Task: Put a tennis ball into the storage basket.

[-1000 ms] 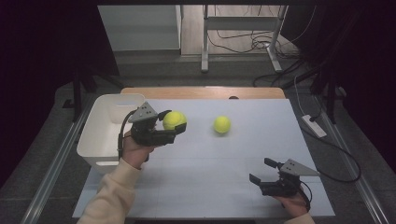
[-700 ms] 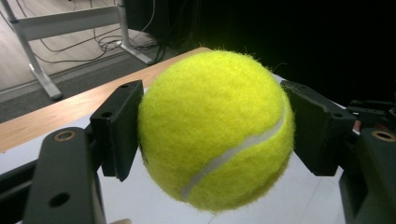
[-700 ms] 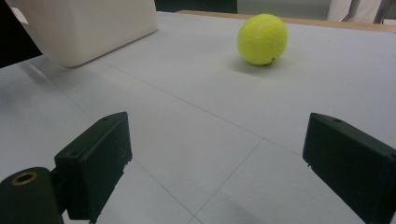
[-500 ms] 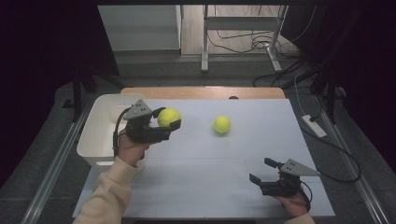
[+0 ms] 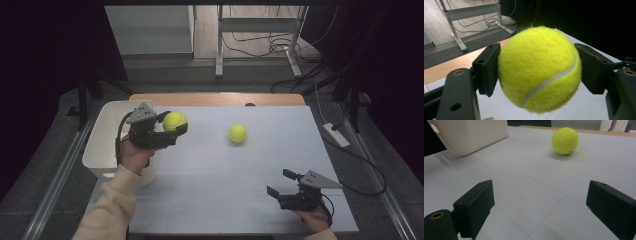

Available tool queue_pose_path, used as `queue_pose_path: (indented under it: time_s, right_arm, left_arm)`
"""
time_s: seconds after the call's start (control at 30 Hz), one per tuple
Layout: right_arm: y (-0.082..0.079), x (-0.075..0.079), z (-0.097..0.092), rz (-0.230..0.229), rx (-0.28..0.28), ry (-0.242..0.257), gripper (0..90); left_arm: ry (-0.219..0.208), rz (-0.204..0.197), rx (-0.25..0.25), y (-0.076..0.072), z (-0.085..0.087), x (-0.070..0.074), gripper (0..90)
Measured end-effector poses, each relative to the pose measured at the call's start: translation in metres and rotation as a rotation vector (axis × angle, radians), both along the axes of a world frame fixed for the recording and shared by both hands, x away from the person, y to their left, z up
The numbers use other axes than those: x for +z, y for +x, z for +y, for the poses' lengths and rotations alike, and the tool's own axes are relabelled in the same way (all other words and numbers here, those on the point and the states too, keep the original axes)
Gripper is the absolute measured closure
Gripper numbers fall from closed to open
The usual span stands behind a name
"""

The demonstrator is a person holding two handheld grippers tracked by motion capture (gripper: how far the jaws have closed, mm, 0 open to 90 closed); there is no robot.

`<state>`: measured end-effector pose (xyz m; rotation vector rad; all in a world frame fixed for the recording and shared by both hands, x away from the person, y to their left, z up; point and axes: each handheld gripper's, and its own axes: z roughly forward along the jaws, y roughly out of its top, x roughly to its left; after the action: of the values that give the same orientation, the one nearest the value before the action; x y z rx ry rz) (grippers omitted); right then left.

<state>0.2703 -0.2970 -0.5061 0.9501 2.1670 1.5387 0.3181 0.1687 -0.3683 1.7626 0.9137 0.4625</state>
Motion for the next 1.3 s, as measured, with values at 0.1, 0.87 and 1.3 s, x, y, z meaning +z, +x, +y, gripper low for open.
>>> queue_pose_path:
  time_s: [0.1,0.87,1.3]
  right_arm:
    - [0.0,0.0,0.0,0.0,0.001,0.0,8.2]
    - [0.0,0.0,0.001,-0.002,0.003,-0.003,8.2]
    - [0.0,0.0,0.001,-0.002,0.0,-0.001,8.2]
  left_arm:
    - [-0.004,0.001,0.009,0.001,0.004,0.0,26.7]
    - [0.026,0.026,0.141,0.017,0.043,0.001,26.7]
    - [0.043,0.043,0.212,0.027,0.061,0.0,26.7]
